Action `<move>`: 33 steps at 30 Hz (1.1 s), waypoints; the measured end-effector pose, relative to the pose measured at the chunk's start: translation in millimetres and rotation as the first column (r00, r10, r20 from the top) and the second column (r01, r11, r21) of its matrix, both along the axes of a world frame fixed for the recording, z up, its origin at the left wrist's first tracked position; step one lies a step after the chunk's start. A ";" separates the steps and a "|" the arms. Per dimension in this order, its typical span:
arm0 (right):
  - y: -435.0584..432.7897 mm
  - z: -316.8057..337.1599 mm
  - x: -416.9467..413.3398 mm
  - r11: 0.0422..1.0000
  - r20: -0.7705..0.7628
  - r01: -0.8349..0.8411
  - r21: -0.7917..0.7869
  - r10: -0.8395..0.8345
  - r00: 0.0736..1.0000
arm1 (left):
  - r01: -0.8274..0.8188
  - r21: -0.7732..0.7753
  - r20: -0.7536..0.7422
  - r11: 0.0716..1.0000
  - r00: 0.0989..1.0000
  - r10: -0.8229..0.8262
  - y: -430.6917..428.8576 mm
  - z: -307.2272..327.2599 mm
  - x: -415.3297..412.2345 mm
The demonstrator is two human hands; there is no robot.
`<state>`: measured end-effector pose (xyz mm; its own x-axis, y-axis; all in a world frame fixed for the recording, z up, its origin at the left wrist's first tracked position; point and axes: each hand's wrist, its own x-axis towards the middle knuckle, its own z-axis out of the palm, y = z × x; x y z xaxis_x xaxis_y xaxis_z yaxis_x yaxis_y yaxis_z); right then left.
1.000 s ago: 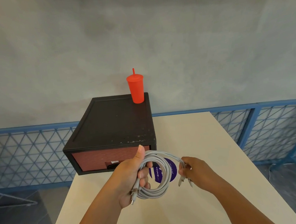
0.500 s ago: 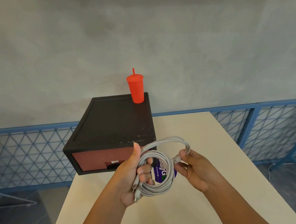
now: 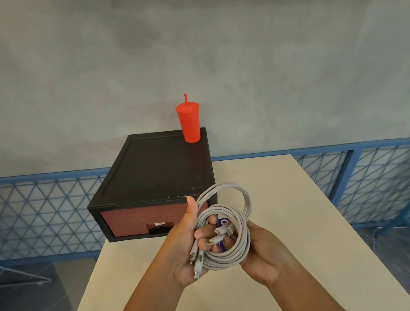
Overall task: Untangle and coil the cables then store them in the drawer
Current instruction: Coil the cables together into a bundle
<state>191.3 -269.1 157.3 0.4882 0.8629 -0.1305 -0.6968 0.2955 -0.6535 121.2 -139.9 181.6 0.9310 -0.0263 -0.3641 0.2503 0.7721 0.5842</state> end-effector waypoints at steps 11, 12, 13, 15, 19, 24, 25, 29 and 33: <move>-2.4 -12.1 1.3 0.990 -0.082 -0.009 -0.142 -0.003 0.997 | -0.113 0.427 -0.050 0.897 0.988 0.149 -6.8 7.0 -2.3; -2.2 -11.9 1.0 0.987 -0.068 -0.022 -0.159 0.011 0.998 | -0.114 0.457 -0.048 0.882 0.987 0.153 -7.6 7.9 -2.7; -3.0 -12.2 1.5 0.985 -0.069 -0.034 -0.168 0.023 0.997 | -0.113 0.481 -0.047 0.869 0.987 0.155 -8.7 8.6 -3.0; -5.7 -14.0 3.5 0.990 -0.084 -0.053 -0.133 0.042 0.996 | -0.116 0.515 -0.043 0.849 0.986 0.161 -10.1 9.7 -3.3; -12.1 -8.9 3.8 0.993 -0.053 -0.099 -0.061 0.095 0.994 | -0.118 0.580 -0.043 0.806 0.983 0.176 -11.4 11.5 -4.7; -8.7 -12.6 2.7 0.979 0.033 -0.080 -0.186 0.088 0.996 | -0.118 0.667 -0.028 0.736 0.983 0.183 -20.1 12.0 -3.5; -7.2 -14.8 2.5 0.977 0.025 -0.062 -0.206 0.068 0.997 | -0.119 0.683 -0.017 0.721 0.984 0.178 -21.8 10.7 -3.0; -3.5 -18.7 -0.3 0.967 0.096 -0.020 -0.254 0.046 0.994 | -0.148 0.728 0.025 0.670 0.982 0.189 -23.0 6.4 -2.4; -0.6 -16.0 -2.7 0.924 0.187 0.075 -0.375 -0.004 0.982 | -0.180 0.821 0.076 0.542 0.975 0.210 -24.5 2.6 -3.4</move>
